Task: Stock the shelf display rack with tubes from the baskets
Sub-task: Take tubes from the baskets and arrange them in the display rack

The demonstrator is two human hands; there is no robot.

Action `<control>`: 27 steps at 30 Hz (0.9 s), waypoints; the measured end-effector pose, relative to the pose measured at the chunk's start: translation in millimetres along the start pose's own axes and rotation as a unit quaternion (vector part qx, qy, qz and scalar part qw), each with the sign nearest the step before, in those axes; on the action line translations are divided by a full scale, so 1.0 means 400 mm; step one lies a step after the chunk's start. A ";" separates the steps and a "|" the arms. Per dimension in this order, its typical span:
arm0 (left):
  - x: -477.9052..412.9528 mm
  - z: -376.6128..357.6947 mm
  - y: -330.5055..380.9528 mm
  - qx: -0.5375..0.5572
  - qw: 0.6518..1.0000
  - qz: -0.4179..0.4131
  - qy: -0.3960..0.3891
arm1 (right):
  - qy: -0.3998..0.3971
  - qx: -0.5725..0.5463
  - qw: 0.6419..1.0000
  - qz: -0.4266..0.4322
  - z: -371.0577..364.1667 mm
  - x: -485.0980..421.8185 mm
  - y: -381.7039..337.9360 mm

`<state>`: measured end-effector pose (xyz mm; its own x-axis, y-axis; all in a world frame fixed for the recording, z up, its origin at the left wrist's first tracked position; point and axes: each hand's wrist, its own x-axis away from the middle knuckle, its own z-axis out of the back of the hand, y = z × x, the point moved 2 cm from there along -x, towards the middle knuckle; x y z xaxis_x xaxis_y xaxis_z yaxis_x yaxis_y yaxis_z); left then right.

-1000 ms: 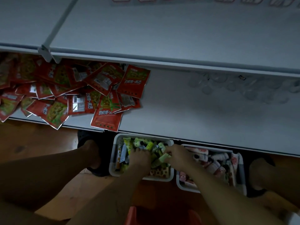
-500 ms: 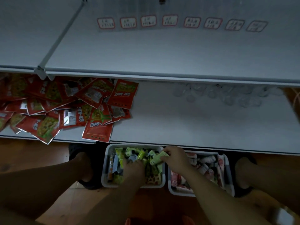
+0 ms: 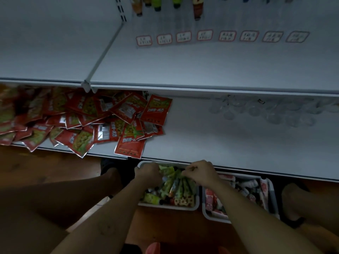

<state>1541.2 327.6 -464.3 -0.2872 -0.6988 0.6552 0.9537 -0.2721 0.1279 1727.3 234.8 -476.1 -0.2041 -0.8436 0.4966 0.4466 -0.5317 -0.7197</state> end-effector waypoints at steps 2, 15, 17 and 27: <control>0.029 0.032 -0.002 0.012 1.000 -0.003 -0.014 | -0.005 0.040 0.999 0.006 -0.001 0.014 -0.011; 0.237 0.284 0.024 0.028 0.989 -0.137 0.046 | 0.017 0.096 0.986 0.134 0.145 0.110 -0.231; 0.273 0.325 0.032 0.046 0.983 -0.162 0.072 | 0.036 0.074 0.985 0.149 0.175 0.137 -0.281; 0.465 0.549 0.079 0.188 0.921 -0.266 0.212 | 0.130 -0.001 0.958 0.254 0.365 0.302 -0.531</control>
<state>1537.7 334.3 -174.7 -0.6563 -0.7496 0.0855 0.6081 -0.4584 0.6482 1734.9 256.6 -192.5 -0.1720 -0.9835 -0.0554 0.5437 -0.0479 -0.8379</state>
